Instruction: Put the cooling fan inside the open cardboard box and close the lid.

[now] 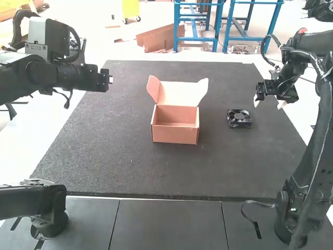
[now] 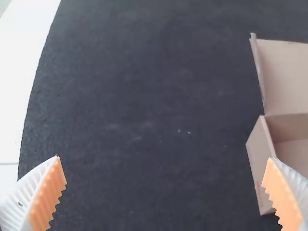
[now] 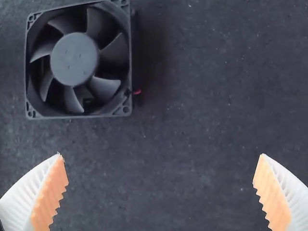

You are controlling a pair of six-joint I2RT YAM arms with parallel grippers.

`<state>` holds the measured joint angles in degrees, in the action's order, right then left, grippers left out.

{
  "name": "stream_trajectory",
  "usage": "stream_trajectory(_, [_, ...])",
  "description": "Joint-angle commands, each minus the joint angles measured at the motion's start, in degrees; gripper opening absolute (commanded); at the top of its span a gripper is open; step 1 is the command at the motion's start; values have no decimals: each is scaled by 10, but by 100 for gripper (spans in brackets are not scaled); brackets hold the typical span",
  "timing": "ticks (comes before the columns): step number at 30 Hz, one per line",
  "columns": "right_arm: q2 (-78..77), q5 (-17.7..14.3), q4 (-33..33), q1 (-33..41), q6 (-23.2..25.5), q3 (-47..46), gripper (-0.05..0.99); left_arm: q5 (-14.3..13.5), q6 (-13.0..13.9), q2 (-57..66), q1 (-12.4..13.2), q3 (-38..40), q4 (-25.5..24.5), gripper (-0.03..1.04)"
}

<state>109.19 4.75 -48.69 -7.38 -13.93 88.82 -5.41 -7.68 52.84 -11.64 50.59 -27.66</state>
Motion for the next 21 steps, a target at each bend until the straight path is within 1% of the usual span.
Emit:
stream_trajectory(1, [28,10,-11,-6,-10,40,89,-9,12,3,-1,23,2,96])
stream_trajectory(7, [90,16,-42,-7,-16,104,89,-9,14,7,-1,23,1,96])
stream_trajectory(9, [107,22,-49,-6,-15,123,89,-9,14,8,-1,22,1,96])
stream_trajectory(12, [131,23,-51,-6,-13,147,89,-9,13,8,-1,21,1,96])
stream_trajectory(21, [183,25,-70,-7,-14,190,89,-9,13,8,-1,22,-1,96])
